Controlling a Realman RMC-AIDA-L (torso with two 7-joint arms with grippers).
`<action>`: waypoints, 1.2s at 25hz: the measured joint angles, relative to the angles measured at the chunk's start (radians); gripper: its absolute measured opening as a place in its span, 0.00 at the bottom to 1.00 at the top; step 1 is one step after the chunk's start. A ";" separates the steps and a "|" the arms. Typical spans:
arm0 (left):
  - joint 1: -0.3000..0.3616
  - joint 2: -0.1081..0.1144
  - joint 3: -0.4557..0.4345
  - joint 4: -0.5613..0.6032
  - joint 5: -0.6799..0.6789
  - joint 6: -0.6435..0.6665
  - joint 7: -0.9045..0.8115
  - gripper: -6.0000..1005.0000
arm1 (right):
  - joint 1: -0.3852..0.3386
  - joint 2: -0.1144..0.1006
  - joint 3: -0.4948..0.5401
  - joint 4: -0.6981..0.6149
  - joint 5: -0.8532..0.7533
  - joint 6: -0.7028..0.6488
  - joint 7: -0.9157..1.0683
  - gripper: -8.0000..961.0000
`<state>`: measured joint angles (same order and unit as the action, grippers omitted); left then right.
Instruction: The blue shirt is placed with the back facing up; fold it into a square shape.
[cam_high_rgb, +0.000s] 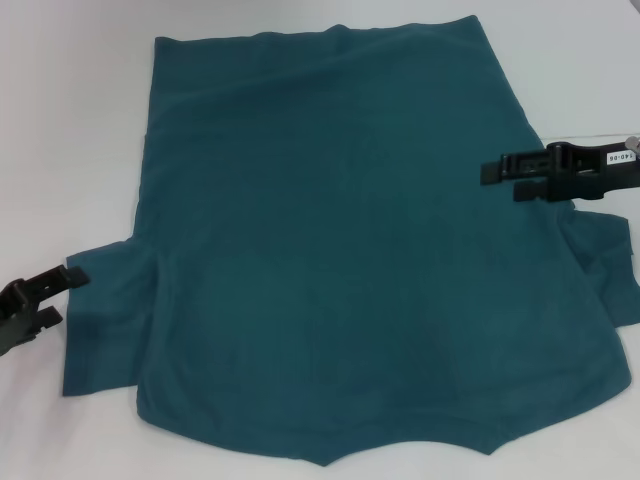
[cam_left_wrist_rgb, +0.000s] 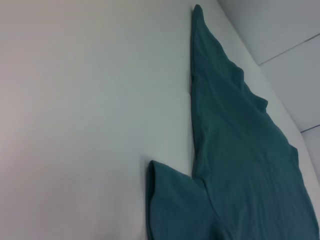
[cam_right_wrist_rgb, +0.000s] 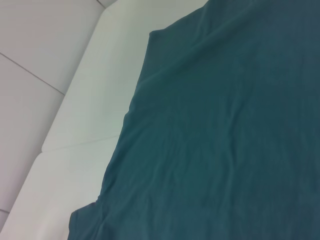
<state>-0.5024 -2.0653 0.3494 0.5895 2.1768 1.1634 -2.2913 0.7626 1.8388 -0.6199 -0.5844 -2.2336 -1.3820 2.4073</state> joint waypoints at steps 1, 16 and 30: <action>0.000 0.000 0.000 0.000 0.000 0.000 0.000 0.84 | 0.000 0.000 0.002 0.000 0.000 0.000 0.000 0.85; -0.013 -0.005 0.067 -0.028 0.000 -0.066 0.006 0.84 | 0.000 -0.003 0.001 0.000 0.004 0.000 -0.004 0.85; -0.031 -0.005 0.094 -0.042 -0.007 -0.067 0.006 0.82 | 0.000 0.000 0.009 -0.003 0.008 0.007 -0.005 0.85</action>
<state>-0.5337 -2.0700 0.4438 0.5473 2.1702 1.0965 -2.2854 0.7624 1.8386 -0.6111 -0.5875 -2.2257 -1.3750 2.4021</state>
